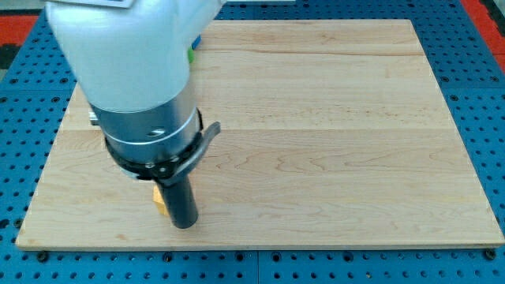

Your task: Slightly move the yellow heart slightly to the left

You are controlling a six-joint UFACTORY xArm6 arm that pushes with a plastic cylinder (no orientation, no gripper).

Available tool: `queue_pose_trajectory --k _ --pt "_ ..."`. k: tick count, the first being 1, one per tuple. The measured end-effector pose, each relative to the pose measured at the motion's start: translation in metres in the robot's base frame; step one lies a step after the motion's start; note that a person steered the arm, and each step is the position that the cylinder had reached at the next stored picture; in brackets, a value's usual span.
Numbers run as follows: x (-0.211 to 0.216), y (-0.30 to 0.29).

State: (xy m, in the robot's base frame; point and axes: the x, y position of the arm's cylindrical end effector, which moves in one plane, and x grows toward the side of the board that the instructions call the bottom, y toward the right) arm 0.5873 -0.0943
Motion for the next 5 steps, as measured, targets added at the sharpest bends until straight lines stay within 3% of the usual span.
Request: queue_pose_trajectory --k 2,4,5 --pt "0.0 0.002" --pt "-0.066 0.034" --pt "-0.067 0.021"
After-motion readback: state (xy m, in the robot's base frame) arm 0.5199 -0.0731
